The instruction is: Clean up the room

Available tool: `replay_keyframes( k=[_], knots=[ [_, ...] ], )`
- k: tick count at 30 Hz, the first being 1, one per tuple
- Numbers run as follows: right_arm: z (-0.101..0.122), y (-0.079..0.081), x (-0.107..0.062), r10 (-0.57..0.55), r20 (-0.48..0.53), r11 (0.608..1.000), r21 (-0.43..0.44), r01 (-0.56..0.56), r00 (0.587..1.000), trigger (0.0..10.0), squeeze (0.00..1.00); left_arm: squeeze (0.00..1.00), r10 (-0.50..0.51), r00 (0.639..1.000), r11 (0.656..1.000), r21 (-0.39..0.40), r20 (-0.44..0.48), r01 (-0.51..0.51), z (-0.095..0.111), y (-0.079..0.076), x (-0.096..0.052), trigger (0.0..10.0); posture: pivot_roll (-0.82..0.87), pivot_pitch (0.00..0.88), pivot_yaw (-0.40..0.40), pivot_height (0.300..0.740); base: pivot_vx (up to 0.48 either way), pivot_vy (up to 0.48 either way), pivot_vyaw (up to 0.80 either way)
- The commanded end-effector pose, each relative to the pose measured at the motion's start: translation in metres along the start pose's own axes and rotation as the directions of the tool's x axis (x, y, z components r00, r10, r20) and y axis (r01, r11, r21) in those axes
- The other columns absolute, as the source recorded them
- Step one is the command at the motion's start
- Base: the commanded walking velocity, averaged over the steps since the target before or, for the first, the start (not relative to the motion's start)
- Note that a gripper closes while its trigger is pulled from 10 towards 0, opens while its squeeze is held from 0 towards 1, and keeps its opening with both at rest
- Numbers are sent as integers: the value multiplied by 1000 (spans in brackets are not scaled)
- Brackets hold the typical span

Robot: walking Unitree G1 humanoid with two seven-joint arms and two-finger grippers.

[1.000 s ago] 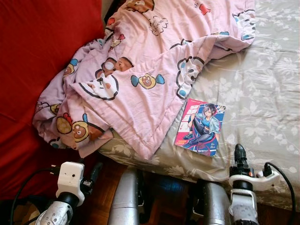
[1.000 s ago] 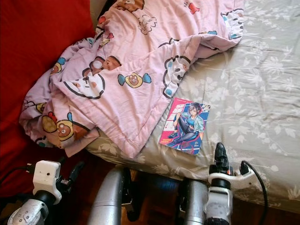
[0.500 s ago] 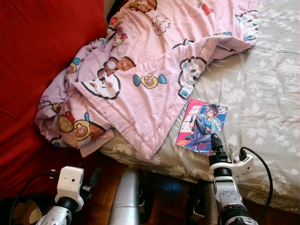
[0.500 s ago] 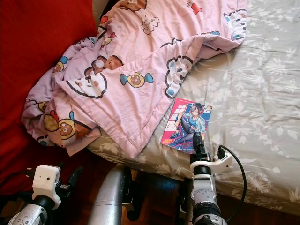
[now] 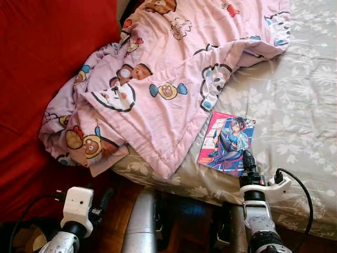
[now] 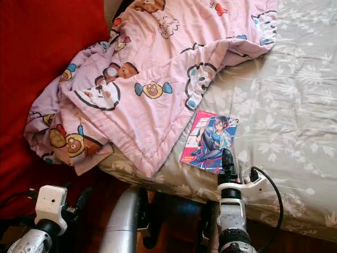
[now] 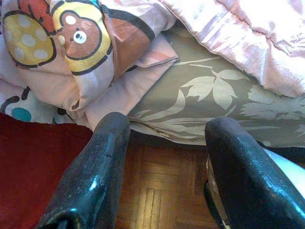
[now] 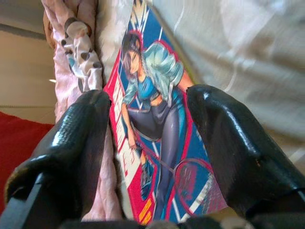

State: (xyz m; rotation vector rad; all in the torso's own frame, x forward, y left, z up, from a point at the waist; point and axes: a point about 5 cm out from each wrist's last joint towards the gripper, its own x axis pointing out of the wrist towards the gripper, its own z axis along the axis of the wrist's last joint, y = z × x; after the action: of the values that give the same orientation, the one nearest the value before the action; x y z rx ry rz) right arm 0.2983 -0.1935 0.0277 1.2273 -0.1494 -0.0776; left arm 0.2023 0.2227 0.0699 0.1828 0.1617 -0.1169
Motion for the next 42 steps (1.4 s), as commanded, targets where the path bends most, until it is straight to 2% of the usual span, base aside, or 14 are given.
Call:
replay_keyframes(
  k=[1, 31, 42],
  knots=[
    [-5, -13, -14, -62, -2, 998, 20, 62, 998, 10000, 0, 0, 24, 999, 1000, 10, -48, -23, -10, 8, -9, 10000, 256, 389, 145, 616, 0, 0, 0],
    [-18, -31, -32, -178, -81, 984, 2, 179, 981, 10000, 0, 0, 15, 998, 1000, 28, -59, -14, -9, 10, -15, 10000, 272, 406, 159, 616, 0, 0, 0],
    [-23, -38, -40, -208, -126, 977, 6, 211, 970, 10000, 0, 0, 3, 998, 999, 45, -68, 0, -6, 10, -26, 10000, 293, 440, 181, 616, 0, 0, 0]
  ],
)
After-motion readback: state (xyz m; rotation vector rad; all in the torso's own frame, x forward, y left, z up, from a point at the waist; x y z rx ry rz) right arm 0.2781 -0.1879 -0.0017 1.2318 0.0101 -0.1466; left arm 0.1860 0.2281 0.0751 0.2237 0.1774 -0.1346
